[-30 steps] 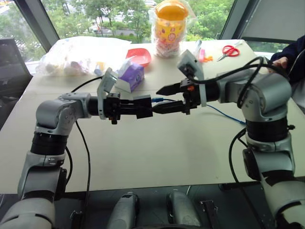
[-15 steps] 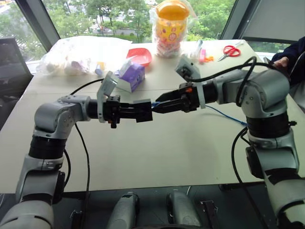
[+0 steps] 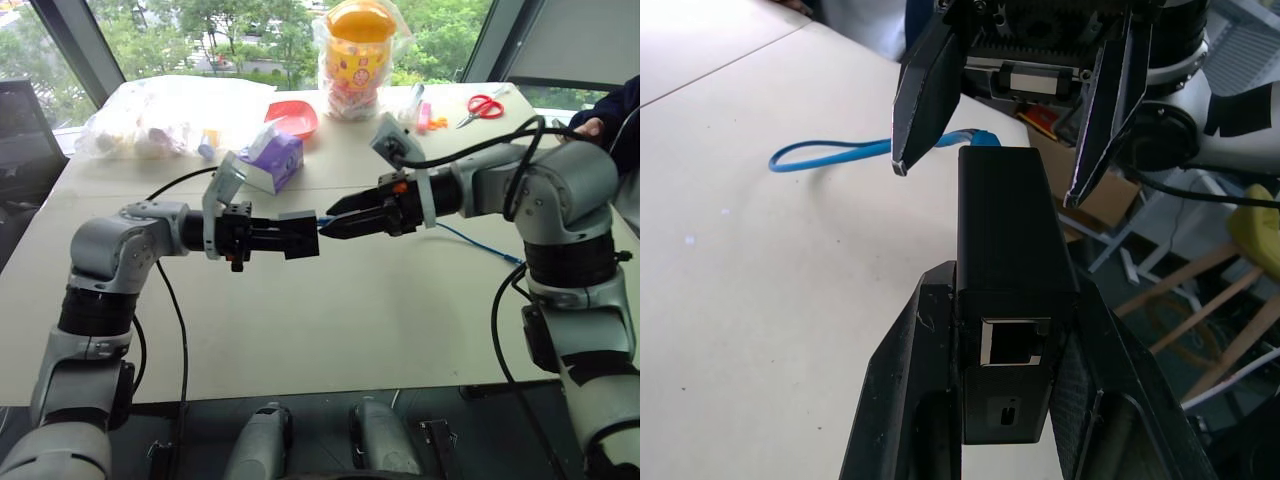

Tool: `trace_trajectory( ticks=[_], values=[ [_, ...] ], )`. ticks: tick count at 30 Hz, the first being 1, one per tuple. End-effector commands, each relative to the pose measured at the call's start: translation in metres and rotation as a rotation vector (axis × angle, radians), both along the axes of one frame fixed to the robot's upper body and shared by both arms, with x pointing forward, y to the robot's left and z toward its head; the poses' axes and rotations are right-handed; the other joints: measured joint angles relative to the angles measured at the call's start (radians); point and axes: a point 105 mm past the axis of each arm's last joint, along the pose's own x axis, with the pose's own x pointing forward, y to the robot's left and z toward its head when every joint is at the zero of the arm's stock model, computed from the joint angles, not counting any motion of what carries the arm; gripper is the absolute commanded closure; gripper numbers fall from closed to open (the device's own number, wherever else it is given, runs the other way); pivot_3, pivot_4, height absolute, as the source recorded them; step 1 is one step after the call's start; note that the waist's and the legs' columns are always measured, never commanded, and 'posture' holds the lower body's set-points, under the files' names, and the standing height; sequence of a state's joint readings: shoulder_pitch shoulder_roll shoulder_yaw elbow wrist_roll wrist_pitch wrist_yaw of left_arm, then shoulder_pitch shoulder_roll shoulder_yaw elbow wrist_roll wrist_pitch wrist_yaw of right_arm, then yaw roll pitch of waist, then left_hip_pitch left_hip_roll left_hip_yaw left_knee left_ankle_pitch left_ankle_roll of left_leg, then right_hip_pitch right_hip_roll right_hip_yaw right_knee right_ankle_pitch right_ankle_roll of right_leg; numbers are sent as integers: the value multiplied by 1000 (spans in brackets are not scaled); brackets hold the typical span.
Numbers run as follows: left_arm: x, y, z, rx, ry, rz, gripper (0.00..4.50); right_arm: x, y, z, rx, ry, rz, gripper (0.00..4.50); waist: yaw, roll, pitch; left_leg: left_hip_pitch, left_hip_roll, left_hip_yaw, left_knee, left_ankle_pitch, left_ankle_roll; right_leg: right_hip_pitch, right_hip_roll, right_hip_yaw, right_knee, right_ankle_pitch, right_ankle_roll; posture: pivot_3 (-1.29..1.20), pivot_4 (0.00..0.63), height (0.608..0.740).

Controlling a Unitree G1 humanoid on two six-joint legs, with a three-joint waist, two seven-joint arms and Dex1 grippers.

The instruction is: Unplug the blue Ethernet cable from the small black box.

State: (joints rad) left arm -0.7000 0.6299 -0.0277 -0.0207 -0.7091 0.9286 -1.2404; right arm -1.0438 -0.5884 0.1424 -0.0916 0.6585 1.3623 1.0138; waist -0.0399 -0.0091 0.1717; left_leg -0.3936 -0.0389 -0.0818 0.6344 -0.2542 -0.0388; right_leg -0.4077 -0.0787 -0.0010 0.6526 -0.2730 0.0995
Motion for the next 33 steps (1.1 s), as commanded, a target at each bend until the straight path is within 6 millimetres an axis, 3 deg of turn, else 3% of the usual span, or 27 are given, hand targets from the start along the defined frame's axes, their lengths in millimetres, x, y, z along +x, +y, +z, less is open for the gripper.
trace_trajectory(
  ticks=[1,5,16,23,30,33],
  values=[
    [-3,-4,8,1,-40,-28,3985,-6,6,13,17,-53,36,2477,0,0,0,0,0,0,0,0,0,0,0,0,0,0,0,0,150,740],
    [-4,-4,8,5,-41,-30,3985,-6,7,13,18,-52,37,4443,-1,0,0,0,0,0,0,0,0,0,0,0,0,0,0,0,150,740],
    [-4,-2,10,6,-46,-26,3985,-6,6,8,-5,-78,29,4443,0,0,0,0,0,0,0,0,0,0,0,0,0,0,0,0,150,740],
    [-3,9,14,16,-55,-7,3985,-1,-12,-8,-53,-123,-18,4443,1,-1,0,0,0,0,0,0,0,0,0,0,-1,0,0,0,150,740],
    [-5,29,7,64,-49,31,3985,18,-55,-15,-92,-161,-180,4443,1,-1,1,0,0,1,0,0,0,0,0,0,-1,0,0,0,150,740],
    [-2,32,-1,103,-80,52,3985,34,-72,-18,-122,-245,-284,4443,-1,-2,2,0,0,1,-1,0,0,0,0,0,-1,0,0,0,150,740]
  ],
)
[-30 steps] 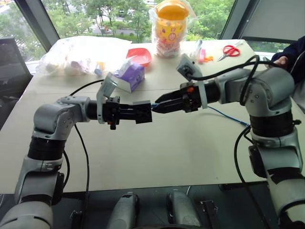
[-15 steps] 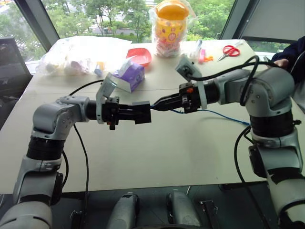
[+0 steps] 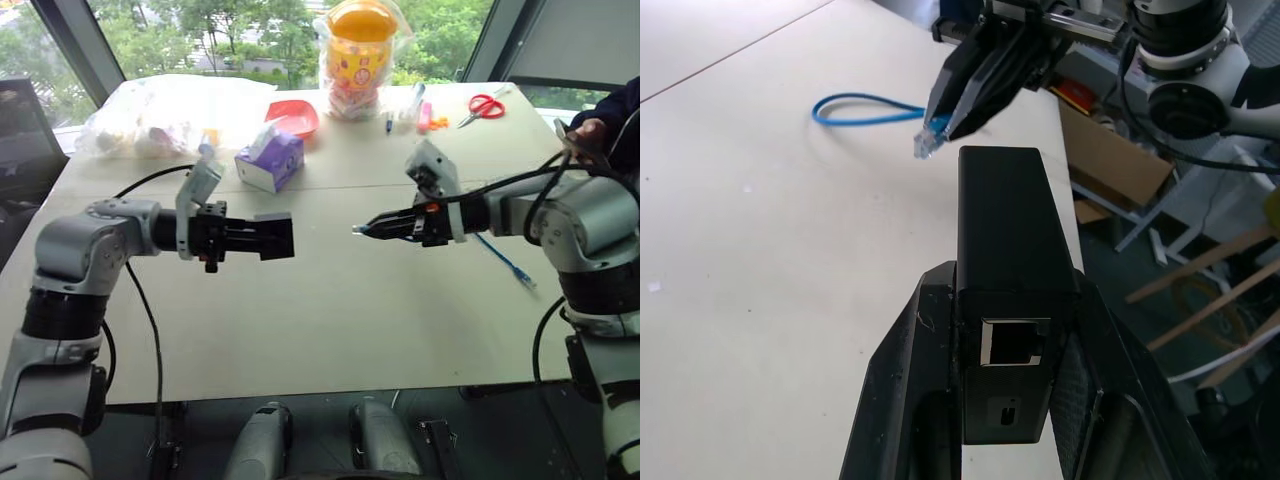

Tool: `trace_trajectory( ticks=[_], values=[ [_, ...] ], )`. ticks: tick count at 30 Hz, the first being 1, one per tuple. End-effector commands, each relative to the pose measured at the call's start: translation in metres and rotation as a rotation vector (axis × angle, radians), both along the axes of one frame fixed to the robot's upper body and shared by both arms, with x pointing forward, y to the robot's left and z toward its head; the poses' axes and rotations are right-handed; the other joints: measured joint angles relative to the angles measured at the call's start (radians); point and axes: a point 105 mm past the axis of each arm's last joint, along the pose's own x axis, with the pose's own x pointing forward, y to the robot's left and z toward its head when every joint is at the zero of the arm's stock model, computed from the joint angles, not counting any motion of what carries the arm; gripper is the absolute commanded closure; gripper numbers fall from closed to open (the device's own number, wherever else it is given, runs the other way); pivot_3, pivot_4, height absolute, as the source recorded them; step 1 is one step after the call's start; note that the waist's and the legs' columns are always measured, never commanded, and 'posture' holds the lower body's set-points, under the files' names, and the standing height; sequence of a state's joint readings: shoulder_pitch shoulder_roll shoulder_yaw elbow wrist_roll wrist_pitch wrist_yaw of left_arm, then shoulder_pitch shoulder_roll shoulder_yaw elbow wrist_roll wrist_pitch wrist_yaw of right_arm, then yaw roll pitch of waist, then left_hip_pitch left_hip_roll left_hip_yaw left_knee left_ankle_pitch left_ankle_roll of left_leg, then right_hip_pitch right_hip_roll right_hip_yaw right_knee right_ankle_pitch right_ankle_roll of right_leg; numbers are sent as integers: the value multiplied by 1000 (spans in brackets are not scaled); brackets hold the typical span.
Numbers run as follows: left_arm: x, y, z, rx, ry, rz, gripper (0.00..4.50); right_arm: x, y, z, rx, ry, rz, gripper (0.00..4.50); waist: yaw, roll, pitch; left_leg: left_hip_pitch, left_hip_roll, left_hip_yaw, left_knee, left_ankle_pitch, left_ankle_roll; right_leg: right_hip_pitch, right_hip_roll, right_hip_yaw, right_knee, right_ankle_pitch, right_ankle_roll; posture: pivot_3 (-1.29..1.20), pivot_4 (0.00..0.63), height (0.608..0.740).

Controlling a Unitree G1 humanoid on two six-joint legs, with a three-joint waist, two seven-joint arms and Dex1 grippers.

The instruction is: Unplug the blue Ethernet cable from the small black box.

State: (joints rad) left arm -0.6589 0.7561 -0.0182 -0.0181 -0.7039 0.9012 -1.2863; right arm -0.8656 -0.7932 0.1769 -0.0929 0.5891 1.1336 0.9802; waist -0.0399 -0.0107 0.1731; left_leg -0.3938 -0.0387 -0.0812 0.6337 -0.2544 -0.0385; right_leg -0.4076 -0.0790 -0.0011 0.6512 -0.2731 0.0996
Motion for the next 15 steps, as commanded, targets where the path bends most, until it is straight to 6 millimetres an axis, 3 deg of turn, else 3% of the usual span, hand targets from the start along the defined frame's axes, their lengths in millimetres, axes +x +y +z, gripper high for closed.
trace_trajectory(
  ticks=[1,3,5,10,15],
  values=[
    [3,2,-3,49,-99,11,3985,23,-16,14,-27,-182,-119,4443,-1,0,0,0,0,0,0,0,0,0,0,0,0,0,0,0,150,740],
    [19,-3,-18,103,-211,83,3985,64,-33,12,-89,-358,-347,4443,-1,0,0,1,0,0,0,0,0,1,0,0,0,0,0,0,150,740],
    [30,-9,-27,126,-308,137,3985,90,-49,10,-119,-435,-539,4443,1,0,0,2,0,1,0,0,0,1,0,1,0,0,0,0,150,740],
    [54,-27,-39,71,-415,261,3985,110,-61,-25,-141,-355,-719,4443,19,0,0,-3,0,1,0,1,-1,-3,-1,1,0,1,-1,0,150,740],
    [68,-44,-45,11,-474,320,3985,105,-54,-44,-116,-300,-732,2283,27,0,0,-17,0,2,4,5,-6,-17,-1,1,2,1,0,0,150,740]
  ],
)
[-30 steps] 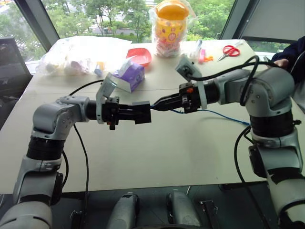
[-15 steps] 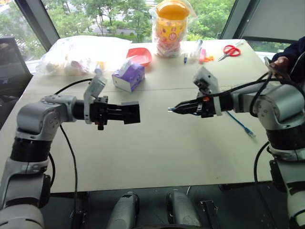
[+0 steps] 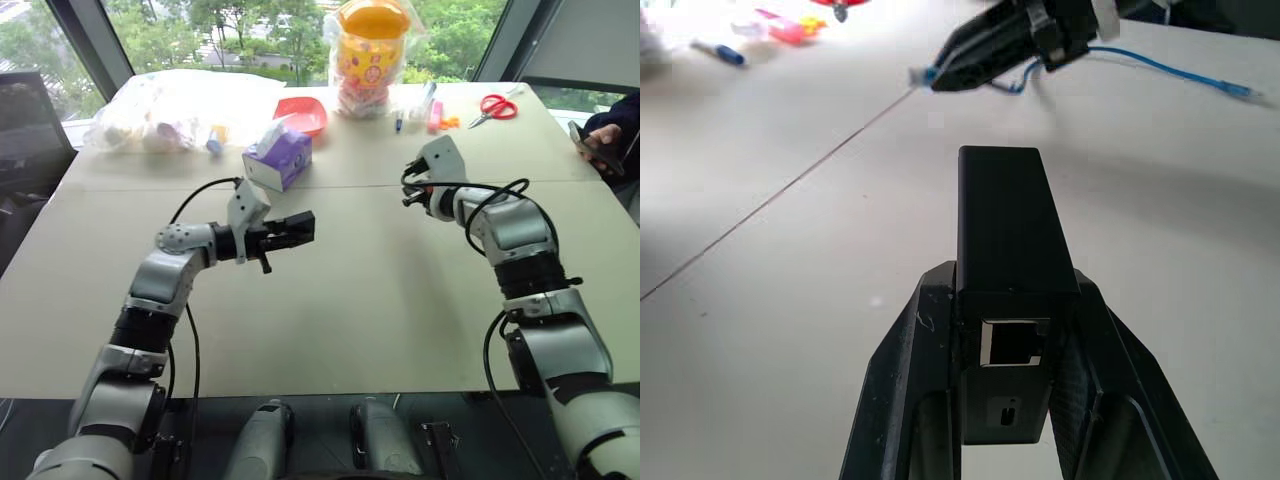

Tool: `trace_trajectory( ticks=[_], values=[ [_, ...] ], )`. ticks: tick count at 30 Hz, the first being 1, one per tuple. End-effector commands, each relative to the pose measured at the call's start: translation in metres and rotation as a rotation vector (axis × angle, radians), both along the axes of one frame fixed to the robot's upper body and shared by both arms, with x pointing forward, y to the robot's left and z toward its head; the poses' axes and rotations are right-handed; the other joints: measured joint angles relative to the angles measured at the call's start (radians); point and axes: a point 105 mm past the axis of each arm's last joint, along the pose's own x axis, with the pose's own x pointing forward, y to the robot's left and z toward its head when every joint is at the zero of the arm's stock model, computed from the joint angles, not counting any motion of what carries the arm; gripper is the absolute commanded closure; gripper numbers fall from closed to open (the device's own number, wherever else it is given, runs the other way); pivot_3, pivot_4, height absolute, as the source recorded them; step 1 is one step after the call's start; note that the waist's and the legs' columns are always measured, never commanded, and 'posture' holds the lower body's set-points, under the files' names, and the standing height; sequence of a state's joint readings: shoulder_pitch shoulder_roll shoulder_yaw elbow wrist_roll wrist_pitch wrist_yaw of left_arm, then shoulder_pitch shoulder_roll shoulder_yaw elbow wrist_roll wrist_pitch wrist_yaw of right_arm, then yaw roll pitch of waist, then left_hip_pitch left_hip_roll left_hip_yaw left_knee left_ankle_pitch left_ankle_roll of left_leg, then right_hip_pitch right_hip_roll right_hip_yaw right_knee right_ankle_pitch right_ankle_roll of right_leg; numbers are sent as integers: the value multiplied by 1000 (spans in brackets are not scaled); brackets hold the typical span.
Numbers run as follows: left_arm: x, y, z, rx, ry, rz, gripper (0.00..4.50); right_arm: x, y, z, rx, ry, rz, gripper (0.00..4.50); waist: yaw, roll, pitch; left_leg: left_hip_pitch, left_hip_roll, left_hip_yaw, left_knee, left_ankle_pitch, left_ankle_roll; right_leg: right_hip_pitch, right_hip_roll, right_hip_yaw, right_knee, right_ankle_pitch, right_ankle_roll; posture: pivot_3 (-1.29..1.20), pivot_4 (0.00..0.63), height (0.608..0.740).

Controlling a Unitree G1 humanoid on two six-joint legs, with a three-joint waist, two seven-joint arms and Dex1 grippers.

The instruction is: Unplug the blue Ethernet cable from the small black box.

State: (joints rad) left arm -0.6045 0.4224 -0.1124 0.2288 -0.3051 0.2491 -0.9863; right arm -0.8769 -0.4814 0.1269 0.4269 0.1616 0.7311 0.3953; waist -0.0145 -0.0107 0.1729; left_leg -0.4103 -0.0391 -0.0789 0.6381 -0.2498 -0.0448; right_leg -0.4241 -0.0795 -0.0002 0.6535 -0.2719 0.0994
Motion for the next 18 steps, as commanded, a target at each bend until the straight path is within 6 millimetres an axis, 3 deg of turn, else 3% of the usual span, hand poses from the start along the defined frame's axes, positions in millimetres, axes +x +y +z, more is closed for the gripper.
trace_trajectory(
  ticks=[1,4,8,16,18],
  values=[
    [12,-10,10,-43,-85,45,3985,-5,-1,11,35,-46,-6,1745,2,0,0,-1,0,0,1,0,0,0,0,0,1,0,0,0,150,740],
    [16,-21,5,-69,-104,56,3985,-21,0,25,135,-53,35,295,7,0,0,-4,-1,-1,7,-2,3,0,-1,-1,1,1,2,0,150,740],
    [16,-24,-10,-66,-98,54,3985,-49,9,41,252,-43,144,295,0,0,0,-5,-2,1,11,-6,11,0,-1,0,1,3,5,0,150,740],
    [19,-21,-41,-60,-70,118,3985,-99,30,15,254,62,270,295,2,0,0,2,-1,-1,11,-6,12,9,0,0,2,3,5,0,150,740],
    [20,-19,-46,-55,-61,130,2921,-107,35,12,262,84,293,236,1,0,0,3,-1,-1,12,-5,12,10,0,0,2,4,5,0,150,740]
  ],
)
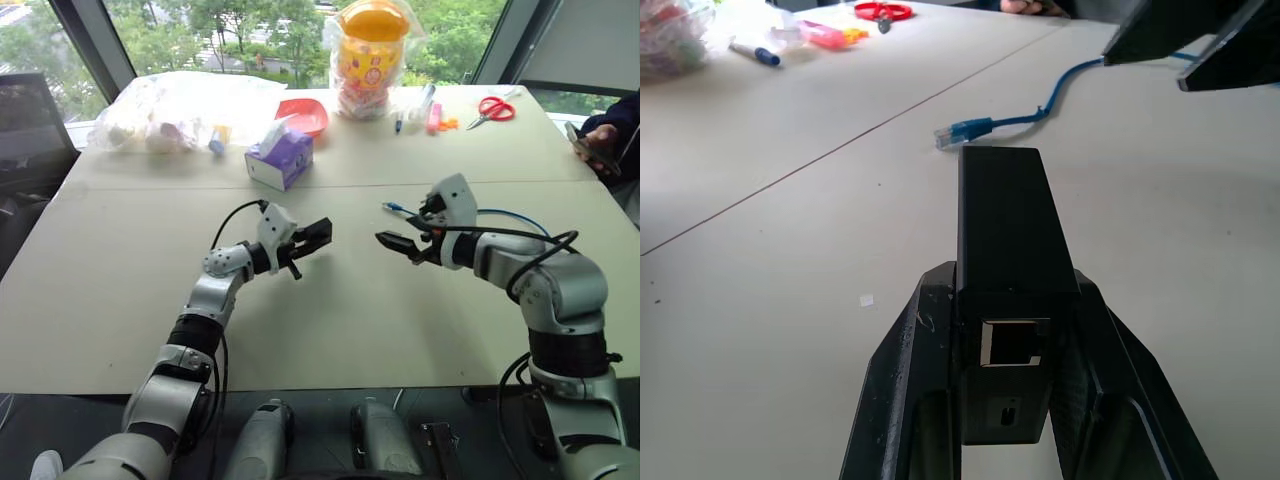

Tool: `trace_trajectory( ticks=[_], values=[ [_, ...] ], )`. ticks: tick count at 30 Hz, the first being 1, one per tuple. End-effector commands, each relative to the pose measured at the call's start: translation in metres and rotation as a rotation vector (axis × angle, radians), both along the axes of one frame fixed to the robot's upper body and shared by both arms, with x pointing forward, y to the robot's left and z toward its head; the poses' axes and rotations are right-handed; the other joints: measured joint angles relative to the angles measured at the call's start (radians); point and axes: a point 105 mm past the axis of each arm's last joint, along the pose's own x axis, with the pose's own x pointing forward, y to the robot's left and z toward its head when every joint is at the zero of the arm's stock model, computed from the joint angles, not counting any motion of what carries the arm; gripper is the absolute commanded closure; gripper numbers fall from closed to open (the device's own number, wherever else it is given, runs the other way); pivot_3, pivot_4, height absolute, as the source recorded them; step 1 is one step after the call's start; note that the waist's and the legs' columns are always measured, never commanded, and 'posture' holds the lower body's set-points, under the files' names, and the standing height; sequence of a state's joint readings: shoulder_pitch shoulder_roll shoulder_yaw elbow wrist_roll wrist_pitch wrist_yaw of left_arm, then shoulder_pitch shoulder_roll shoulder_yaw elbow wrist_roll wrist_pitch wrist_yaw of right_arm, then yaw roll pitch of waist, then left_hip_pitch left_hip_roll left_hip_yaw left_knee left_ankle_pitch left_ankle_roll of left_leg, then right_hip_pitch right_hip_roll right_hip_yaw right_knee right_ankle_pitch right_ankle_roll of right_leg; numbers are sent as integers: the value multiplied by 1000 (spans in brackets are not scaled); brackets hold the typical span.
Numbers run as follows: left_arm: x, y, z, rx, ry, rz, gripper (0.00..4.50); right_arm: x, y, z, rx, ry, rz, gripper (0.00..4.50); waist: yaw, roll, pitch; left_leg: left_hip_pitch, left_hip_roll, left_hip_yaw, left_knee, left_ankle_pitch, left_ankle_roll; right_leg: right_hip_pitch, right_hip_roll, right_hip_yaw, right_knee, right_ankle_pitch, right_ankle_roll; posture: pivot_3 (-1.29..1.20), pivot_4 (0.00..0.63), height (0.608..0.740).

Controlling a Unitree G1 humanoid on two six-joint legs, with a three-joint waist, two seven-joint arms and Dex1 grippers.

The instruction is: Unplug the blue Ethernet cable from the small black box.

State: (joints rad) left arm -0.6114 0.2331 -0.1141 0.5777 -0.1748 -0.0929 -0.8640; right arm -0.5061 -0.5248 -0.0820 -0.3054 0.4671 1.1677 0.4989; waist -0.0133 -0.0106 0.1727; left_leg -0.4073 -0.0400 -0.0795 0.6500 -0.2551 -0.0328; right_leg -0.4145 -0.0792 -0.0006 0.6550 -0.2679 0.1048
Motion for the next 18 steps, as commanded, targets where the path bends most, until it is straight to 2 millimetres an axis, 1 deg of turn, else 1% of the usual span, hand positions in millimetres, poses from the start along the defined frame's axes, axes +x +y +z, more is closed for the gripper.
trace_trajectory(
  ticks=[1,2,4,6,7,10,18],
  values=[
    [2,5,0,6,-32,19,2456,-14,13,10,17,-31,70,236,0,0,0,0,0,0,0,0,0,0,0,0,0,0,0,0,150,740],
    [1,6,-1,7,-30,19,2082,-17,14,8,16,-22,78,236,1,0,0,0,0,0,0,0,0,0,0,0,0,0,0,0,150,740],
    [0,10,-3,12,-23,19,1107,-24,17,4,4,-7,107,236,1,0,0,1,0,-1,0,0,0,1,0,-1,0,0,0,0,150,740],
    [-2,19,-4,26,-10,14,287,-31,18,1,-3,12,133,236,1,0,0,1,0,-1,0,0,0,2,0,-1,0,0,0,0,150,740],
    [-3,22,-4,30,-7,13,26,-33,18,1,-4,17,138,236,-1,0,0,1,0,-1,0,0,0,2,0,-1,0,0,0,0,150,740],
    [-8,35,1,56,21,-11,26,-37,13,2,-28,20,156,236,-1,0,0,1,0,-2,0,0,0,2,0,-1,0,0,0,0,150,740],
    [-29,73,29,91,55,-38,26,-44,-2,4,-67,15,175,236,0,0,0,1,0,-2,0,0,0,2,0,-1,-1,0,0,0,150,740]
  ],
)
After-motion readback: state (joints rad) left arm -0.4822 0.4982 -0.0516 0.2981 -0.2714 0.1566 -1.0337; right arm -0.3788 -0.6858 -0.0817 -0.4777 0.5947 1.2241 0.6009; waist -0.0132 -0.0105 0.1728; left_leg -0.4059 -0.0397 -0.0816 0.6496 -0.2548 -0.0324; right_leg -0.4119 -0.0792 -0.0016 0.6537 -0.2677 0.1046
